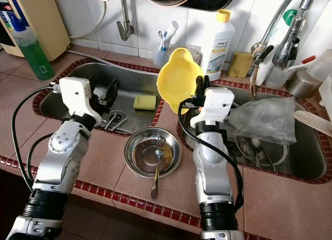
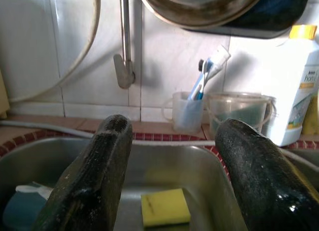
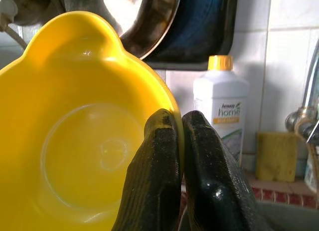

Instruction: Kitchen organization

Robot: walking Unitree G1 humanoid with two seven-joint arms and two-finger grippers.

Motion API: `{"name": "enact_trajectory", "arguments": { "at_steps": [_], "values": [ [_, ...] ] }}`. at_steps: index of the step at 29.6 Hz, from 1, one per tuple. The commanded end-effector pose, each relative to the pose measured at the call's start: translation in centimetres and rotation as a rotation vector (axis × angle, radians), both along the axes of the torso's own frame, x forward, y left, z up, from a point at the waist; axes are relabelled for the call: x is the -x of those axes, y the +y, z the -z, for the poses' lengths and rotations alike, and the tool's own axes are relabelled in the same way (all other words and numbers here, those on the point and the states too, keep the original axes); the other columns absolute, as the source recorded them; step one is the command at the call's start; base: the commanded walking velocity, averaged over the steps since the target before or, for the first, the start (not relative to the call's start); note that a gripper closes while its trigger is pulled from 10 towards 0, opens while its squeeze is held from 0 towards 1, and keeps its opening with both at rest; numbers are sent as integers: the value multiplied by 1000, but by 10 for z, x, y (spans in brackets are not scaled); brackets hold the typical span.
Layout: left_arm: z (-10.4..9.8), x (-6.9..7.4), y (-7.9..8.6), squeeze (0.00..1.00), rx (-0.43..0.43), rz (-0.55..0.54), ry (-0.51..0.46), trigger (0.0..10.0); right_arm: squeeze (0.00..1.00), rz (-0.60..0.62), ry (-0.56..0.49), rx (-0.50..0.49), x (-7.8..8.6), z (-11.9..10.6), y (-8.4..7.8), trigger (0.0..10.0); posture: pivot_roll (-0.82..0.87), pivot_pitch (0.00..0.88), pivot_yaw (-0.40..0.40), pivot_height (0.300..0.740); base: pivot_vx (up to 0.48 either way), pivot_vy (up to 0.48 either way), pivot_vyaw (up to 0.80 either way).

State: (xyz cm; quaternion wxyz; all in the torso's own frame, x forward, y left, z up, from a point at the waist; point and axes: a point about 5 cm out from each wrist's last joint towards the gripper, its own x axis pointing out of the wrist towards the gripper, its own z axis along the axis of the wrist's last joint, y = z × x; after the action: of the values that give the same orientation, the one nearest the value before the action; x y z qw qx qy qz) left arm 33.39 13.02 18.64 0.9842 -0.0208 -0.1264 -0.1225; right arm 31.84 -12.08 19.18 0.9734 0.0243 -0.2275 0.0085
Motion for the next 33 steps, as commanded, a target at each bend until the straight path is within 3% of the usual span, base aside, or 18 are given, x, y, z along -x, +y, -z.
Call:
{"name": "enact_trajectory", "arguments": {
  "at_steps": [1, 7, 33],
  "values": [
    [-3, -1, -1, 0, 3, 15, -15, 10000, 0, -3, -34, 2, 0, -7, 3, 10000, -71, 5, 9, 740, 0, 0, 0],
    [-6, -7, 1, 0, -4, 17, -14, 10000, 0, 3, -25, 6, -2, -5, 4, 10000, -76, 0, 6, 740, 0, 49, 0],
    [-6, -8, -4, 0, -14, 32, -29, 10000, 0, -26, -33, 42, -8, -7, 8, 10000, -81, 0, -14, 740, 0, 370, 0]
  ]
}}
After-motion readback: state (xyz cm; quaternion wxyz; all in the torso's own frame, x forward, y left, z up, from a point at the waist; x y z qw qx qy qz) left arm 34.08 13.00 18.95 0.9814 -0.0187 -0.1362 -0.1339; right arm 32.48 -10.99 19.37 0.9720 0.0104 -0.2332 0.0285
